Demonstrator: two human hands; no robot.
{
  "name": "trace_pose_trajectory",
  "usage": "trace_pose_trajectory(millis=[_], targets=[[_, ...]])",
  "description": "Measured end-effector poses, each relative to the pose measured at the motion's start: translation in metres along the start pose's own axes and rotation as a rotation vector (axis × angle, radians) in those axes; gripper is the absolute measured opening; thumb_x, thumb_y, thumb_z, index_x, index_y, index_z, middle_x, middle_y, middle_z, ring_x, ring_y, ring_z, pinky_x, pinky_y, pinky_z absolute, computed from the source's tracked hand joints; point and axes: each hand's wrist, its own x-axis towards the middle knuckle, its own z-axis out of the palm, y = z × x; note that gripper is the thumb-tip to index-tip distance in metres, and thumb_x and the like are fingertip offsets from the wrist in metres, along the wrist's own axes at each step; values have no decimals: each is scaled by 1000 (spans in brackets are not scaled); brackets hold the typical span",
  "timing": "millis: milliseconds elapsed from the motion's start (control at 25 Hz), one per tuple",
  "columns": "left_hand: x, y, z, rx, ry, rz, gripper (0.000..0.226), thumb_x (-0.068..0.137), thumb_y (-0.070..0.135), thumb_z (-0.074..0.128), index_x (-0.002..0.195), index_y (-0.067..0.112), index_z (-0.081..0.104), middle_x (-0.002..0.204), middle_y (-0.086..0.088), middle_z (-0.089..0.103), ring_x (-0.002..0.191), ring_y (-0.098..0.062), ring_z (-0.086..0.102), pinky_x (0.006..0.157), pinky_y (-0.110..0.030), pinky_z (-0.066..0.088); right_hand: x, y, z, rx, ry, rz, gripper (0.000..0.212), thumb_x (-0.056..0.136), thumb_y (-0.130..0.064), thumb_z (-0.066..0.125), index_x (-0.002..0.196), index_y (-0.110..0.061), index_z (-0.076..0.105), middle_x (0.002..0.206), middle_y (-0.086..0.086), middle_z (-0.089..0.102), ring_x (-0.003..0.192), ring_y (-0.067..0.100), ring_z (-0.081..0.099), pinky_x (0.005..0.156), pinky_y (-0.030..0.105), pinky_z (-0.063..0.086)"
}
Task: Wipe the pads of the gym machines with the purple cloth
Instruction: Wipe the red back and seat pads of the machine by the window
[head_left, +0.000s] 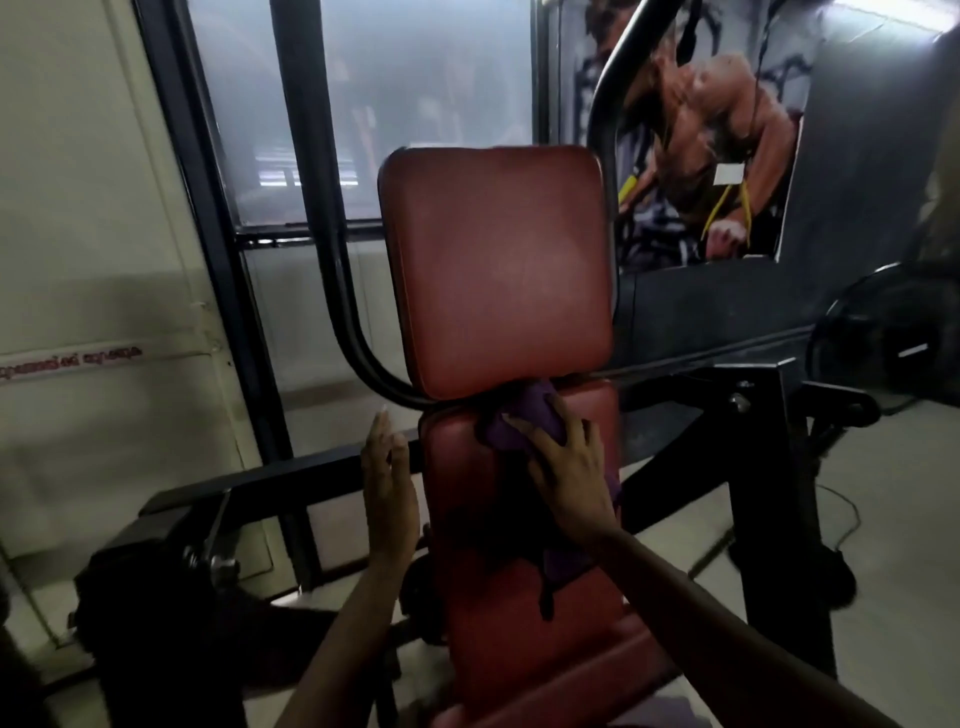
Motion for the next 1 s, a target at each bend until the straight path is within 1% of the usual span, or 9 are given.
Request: trace_pose_trajectory(millis=[40,120,240,400,520,680,800,920,1000], targets=[[-12,-13,-3,4,-8,-24,49,90,55,34,133,34,25,141,11,32,118,21,34,103,-8,30,-11,-2,0,9,6,30,51,79,-32,42,129,-44,39,144,12,37,99,30,40,81,49,47],[-25,-31,-1,18,-6,-76,62,82,67,38,134,35,27,138,13,34,106,32,35,97,-7,32,-24,-13,3,27,37,54,50,82,-32,41,130,-44,38,145,13,36,98,27,37,81,48,45],[-24,-45,14,-5,13,-85,39,96,36,37,133,34,27,145,8,31,109,33,32,103,-8,30,-11,-45,18,17,112,121,44,89,-37,39,132,-44,38,146,12,34,101,28,39,82,43,42],[-16,-41,37,-13,-7,-7,49,85,58,36,131,50,20,140,31,24,132,14,24,112,-17,23,7,-56,49,-121,123,89,49,82,-39,41,131,-41,38,142,8,30,104,27,37,77,43,45],[-17,-48,44,9,35,37,52,83,64,37,130,53,17,137,37,22,130,18,24,109,-11,23,9,-25,53,-140,174,189,48,79,-37,43,127,-38,41,138,12,43,94,27,40,72,38,41],[-21,-46,43,15,56,12,50,84,52,36,129,58,16,139,32,22,135,1,28,112,-27,25,18,11,48,-146,235,408,50,78,-36,44,127,-36,41,140,16,45,99,28,39,80,41,39],[-22,-43,45,13,48,19,52,82,58,39,129,62,16,138,33,23,136,-1,29,112,-28,26,22,32,47,-25,300,632,51,81,-35,40,132,-36,38,147,15,33,120,35,38,93,47,34],[-19,-46,43,-4,43,39,56,76,74,40,127,67,17,139,30,26,137,-7,30,110,-30,29,19,39,52,9,364,791,52,83,-35,38,135,-35,38,147,12,34,119,37,41,92,48,36],[-19,-49,41,-23,14,38,60,74,74,43,128,66,18,144,17,29,136,-11,32,110,-37,33,8,40,59,73,401,940,56,82,-41,30,137,-32,39,146,12,35,119,37,41,93,48,36]])
